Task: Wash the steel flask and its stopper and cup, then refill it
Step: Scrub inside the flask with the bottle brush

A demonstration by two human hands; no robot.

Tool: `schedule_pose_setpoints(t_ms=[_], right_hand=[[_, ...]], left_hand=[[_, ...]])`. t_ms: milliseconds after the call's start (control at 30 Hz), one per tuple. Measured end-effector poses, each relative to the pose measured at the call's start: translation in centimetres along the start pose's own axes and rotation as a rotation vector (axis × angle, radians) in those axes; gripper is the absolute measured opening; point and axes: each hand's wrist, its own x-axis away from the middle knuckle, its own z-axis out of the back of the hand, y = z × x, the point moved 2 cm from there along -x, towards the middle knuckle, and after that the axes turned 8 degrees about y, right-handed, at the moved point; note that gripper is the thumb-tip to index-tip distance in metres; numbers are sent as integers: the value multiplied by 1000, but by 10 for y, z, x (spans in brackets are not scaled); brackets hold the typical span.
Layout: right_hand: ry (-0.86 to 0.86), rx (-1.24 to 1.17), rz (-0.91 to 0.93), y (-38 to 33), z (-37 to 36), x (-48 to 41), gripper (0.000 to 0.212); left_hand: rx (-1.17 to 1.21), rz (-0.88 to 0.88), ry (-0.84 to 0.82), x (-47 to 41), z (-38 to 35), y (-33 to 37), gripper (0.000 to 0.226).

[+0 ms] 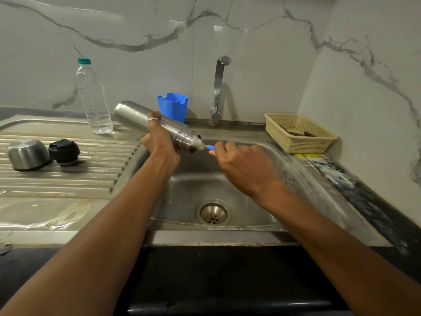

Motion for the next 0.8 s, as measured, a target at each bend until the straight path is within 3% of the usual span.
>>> schedule_pose_setpoints(t_ms=[67, 100, 133, 233, 267, 333, 433, 500, 600, 700, 800], right_hand=[[12, 33, -11, -6, -7, -3, 41], [-11, -75, -47, -7, -8, -1, 40], [-63, -273, -145, -1, -11, 1, 41], [-608, -1254, -828, 15, -15, 14, 42], [-692, -1407, -943, 18, -15, 18, 41], [-663, -1268, -832, 17, -15, 16, 43], [-306, -586, -374, 1, -13, 4, 43], [-194, -408, -263, -7, -11, 3, 38], [-158, -378, -205, 7, -15, 10, 42], [-159, -426, -254, 28, -17, 17, 48], [-194, -453, -266, 15, -23, 12, 43]], left_hand=[[-35, 14, -48, 7, -6, -11, 44], [-30, 18, -59, 7, -7, -12, 47], [-17, 18, -62, 4, -7, -9, 48], [5, 14, -58, -16, -1, 6, 48], [9, 20, -59, -19, 2, 8, 49], [13, 24, -74, -18, 2, 7, 54], [-41, 26, -113, -3, -6, -11, 57], [-50, 36, -150, 4, -11, -20, 58], [-1, 26, -112, -3, -7, -8, 57], [43, 5, 0, -14, 4, 3, 58], [14, 7, 1, -1, 4, -5, 60]])
